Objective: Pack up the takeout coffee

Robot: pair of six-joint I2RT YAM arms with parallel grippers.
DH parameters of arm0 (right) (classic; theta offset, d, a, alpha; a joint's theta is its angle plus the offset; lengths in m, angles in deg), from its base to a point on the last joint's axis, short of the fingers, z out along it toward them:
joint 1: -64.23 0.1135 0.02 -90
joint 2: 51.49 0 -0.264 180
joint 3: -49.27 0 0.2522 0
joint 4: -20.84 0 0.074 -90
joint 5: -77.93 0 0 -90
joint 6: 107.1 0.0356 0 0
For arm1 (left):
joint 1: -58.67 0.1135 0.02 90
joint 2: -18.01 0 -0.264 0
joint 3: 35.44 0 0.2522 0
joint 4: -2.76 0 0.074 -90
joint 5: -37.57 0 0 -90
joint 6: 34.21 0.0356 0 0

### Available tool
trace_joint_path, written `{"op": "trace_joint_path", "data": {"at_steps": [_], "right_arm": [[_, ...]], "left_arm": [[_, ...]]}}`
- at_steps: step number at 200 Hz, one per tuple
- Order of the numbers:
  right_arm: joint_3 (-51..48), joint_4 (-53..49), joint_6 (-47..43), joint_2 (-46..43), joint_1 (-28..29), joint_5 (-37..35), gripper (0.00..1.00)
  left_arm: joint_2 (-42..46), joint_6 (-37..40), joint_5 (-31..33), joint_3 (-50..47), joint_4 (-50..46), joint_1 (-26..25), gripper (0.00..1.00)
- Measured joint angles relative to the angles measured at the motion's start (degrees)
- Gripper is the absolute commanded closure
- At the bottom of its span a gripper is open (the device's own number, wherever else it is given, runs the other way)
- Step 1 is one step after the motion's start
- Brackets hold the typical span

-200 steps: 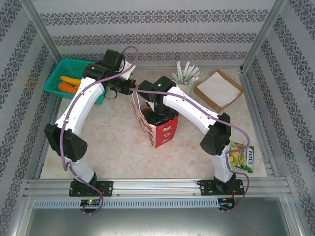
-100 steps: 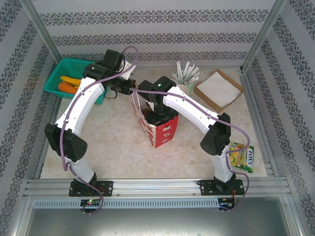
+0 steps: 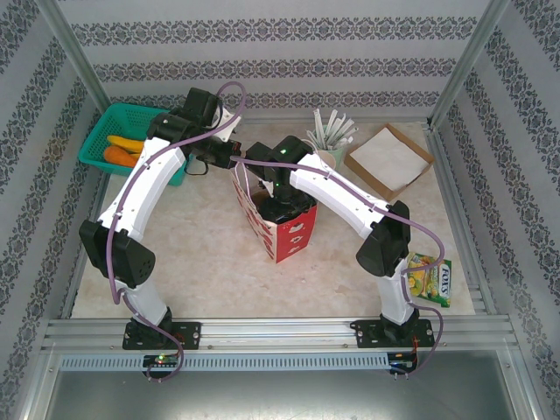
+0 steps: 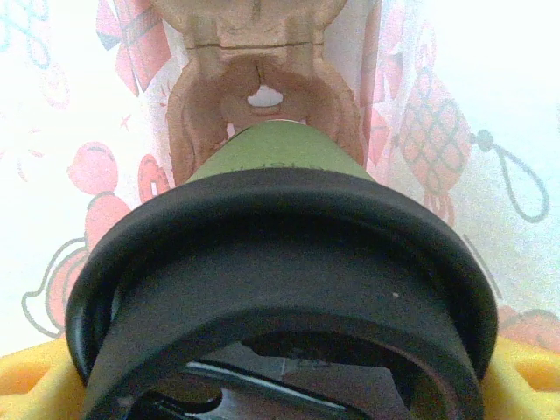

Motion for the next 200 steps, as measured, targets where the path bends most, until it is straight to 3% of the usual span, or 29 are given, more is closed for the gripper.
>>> {"op": "trace_joint_path", "data": {"at_steps": [200], "right_arm": [[-2.69, 3.39, 1.09, -0.70, -0.04, -0.55, 0.66]], "left_arm": [[-0.39, -0.24, -0.02, 0.00, 0.00, 0.00, 1.00]]}}
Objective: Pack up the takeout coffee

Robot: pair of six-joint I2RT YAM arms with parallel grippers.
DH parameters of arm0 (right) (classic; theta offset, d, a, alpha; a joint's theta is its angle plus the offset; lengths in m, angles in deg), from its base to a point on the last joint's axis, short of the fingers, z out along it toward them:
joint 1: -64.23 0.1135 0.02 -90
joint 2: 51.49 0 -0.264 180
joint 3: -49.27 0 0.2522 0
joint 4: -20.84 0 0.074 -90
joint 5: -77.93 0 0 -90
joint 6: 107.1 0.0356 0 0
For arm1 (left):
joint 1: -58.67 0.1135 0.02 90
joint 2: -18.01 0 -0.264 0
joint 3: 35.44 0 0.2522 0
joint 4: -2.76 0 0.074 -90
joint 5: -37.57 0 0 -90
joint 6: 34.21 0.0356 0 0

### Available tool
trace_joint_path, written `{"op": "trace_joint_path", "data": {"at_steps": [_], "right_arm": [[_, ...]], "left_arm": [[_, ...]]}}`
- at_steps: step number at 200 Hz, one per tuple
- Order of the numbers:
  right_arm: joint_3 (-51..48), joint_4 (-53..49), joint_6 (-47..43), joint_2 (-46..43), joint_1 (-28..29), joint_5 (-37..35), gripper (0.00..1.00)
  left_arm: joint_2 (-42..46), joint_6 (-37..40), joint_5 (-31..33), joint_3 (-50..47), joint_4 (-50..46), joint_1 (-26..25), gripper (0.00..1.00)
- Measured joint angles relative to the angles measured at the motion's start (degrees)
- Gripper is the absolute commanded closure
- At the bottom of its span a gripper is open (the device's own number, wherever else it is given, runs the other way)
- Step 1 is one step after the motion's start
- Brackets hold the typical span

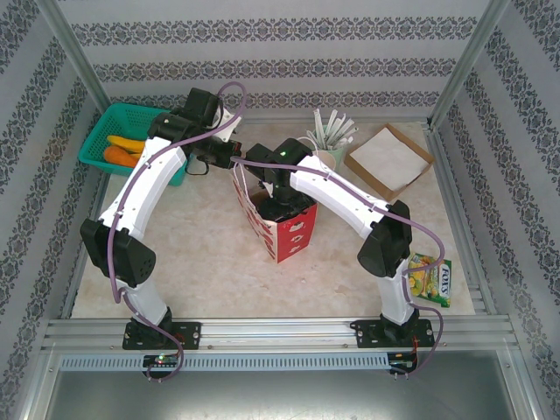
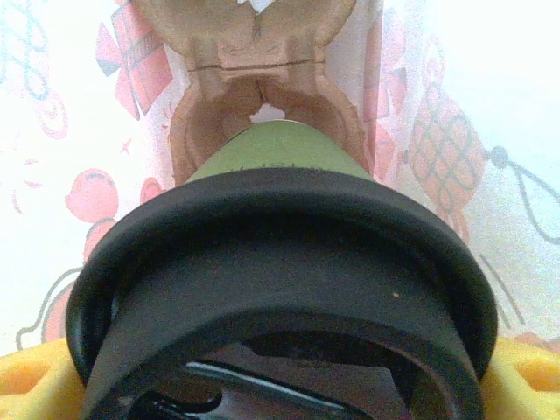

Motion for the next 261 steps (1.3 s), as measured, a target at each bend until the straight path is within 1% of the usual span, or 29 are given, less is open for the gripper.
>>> {"op": "trace_joint_path", "data": {"at_steps": [261], "right_arm": [[-0.28, 2.69, 0.02, -0.96, 0.02, -0.13, 0.67]], "left_arm": [[0.00, 0.00, 0.00, 0.00, 0.00, 0.00, 1.00]]}}
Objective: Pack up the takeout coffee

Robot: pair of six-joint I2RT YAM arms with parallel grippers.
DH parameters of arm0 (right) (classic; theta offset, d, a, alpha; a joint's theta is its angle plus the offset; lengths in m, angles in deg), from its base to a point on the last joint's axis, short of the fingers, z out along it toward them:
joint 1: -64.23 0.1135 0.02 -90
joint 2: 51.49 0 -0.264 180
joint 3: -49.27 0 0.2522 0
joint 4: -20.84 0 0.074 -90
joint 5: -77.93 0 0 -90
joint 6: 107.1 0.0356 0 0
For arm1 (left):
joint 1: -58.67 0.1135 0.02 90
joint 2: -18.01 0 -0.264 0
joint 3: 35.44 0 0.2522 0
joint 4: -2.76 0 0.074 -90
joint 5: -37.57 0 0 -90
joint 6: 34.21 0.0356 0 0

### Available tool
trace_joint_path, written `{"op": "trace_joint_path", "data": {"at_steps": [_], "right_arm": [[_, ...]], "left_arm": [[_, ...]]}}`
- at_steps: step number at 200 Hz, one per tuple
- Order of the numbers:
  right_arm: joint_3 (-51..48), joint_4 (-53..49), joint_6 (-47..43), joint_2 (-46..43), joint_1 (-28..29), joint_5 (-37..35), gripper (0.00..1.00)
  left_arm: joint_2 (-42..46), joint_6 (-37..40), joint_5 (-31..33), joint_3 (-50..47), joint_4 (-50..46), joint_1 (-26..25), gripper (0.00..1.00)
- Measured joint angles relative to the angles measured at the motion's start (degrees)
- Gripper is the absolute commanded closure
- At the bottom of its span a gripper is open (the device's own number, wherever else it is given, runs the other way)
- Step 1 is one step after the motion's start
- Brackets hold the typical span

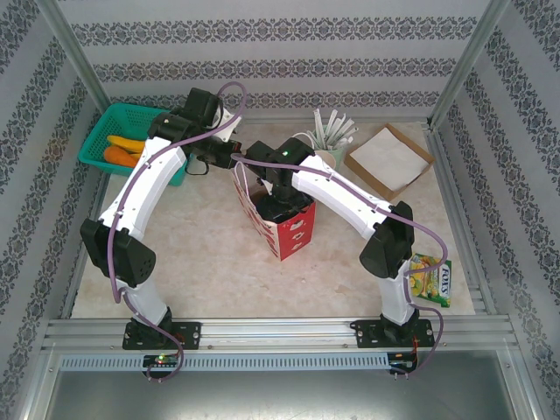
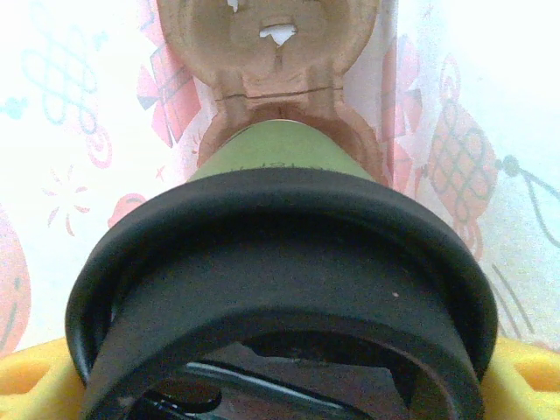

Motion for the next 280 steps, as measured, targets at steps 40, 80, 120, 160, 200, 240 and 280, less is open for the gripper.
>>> {"op": "trace_joint_path", "data": {"at_steps": [40, 80, 120, 160, 200, 240, 280], "right_arm": [[-0.02, -0.02, 0.00, 0.00, 0.00, 0.00, 0.67], [-2.14, 0.17, -0.02, -0.11, -0.02, -0.28, 0.67], [-4.13, 0.61, 0.00, -0.11, -0.15, -0.85, 0.67], [-4.85, 0.83, 0.00, -0.04, -0.76, -0.90, 0.67], [-6.23, 1.27, 0.22, 0.04, -0.79, -0.90, 0.67], [-6.34, 1.44, 0.22, 0.04, -1.16, -0.81, 0.67], [-6.34, 1.55, 0.22, 0.04, -1.81, -0.42, 0.67]], "left_arm": [[0.00, 0.00, 0.00, 0.00, 0.00, 0.00, 1.00], [0.00, 0.00, 0.00, 0.00, 0.00, 0.00, 1.00], [0.00, -0.02, -0.02, 0.00, 0.00, 0.00, 1.00], [0.00, -0.02, 0.00, 0.00, 0.00, 0.00, 1.00], [0.00, -0.02, -0.02, 0.00, 0.02, 0.00, 1.00], [0.00, -0.02, -0.02, 0.00, 0.00, 0.00, 1.00], [0.00, -0.02, 0.00, 0.00, 0.02, 0.00, 1.00]]}}
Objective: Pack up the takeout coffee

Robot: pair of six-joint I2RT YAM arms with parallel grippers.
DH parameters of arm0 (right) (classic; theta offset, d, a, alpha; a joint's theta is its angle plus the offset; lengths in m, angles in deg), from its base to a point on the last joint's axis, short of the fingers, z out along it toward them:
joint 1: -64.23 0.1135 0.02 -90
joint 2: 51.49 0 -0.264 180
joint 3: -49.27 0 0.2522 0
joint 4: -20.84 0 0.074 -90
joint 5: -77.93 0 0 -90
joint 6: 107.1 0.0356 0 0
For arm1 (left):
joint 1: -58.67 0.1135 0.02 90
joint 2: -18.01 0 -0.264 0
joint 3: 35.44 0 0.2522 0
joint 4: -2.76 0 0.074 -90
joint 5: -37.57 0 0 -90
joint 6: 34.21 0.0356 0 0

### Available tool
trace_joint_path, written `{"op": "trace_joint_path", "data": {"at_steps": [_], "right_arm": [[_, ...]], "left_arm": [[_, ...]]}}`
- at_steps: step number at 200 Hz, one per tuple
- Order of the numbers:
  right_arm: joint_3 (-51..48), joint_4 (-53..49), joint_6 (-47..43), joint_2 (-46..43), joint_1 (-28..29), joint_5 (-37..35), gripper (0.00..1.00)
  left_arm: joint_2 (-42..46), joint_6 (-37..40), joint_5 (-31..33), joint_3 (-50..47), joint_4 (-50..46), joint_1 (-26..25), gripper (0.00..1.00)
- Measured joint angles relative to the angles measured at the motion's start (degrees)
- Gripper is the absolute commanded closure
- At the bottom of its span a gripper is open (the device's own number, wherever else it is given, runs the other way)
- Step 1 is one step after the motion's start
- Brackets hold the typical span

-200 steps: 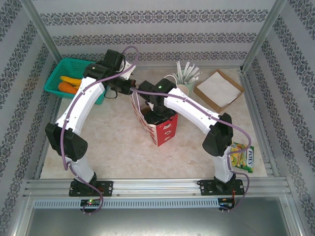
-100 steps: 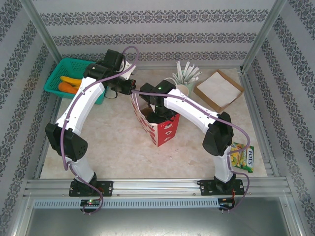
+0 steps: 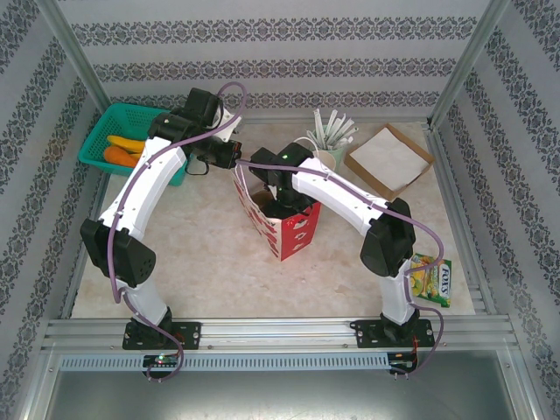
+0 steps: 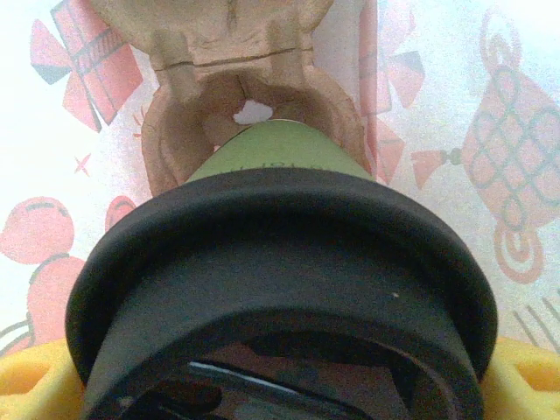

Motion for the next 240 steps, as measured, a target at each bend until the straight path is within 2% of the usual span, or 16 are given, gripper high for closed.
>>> {"op": "trace_joint_path", "data": {"at_steps": [240], "right_arm": [[-3.91, 5.66, 0.22, -0.42, -0.44, -0.44, 0.69]], "left_arm": [[0.00, -0.13, 0.00, 0.00, -0.02, 0.00, 1.00]]}}
